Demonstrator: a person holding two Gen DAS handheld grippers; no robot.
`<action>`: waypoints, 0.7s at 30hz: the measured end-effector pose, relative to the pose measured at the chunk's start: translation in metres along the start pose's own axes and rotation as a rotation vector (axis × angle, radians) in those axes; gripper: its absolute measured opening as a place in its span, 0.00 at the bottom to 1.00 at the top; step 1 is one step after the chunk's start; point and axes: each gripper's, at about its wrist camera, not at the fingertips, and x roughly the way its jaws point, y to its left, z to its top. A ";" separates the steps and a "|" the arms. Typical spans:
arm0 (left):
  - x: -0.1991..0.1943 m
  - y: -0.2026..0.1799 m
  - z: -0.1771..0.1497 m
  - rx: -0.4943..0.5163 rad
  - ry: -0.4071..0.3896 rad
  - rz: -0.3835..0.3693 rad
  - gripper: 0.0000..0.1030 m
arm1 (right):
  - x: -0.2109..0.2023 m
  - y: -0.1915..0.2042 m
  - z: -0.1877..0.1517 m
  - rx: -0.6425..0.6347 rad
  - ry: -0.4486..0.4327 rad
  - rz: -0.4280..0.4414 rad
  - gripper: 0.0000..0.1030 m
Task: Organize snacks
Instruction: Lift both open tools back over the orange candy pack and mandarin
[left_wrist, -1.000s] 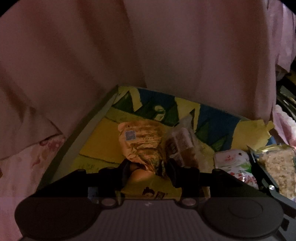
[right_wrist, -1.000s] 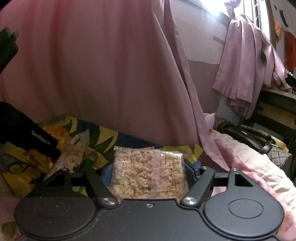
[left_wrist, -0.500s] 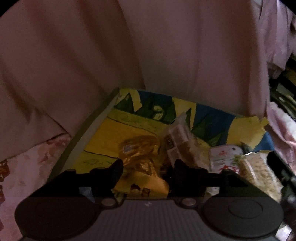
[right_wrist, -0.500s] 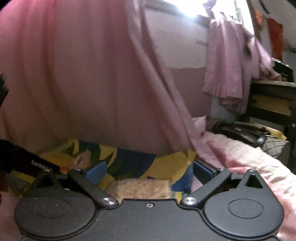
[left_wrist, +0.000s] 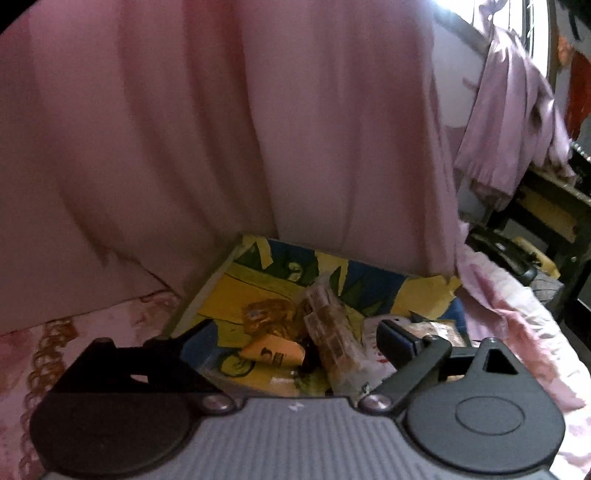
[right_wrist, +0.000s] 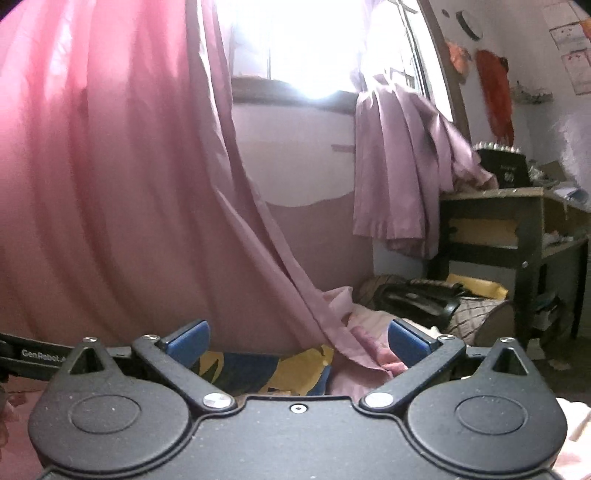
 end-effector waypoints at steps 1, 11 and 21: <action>-0.009 0.001 -0.002 -0.001 -0.006 -0.005 0.95 | -0.009 0.001 0.000 -0.004 -0.002 0.001 0.99; -0.081 0.006 -0.035 0.014 -0.049 -0.010 0.99 | -0.102 0.002 -0.018 0.002 0.028 -0.029 0.99; -0.134 0.016 -0.077 0.055 -0.061 -0.020 0.99 | -0.164 0.018 -0.044 0.007 0.110 -0.071 0.99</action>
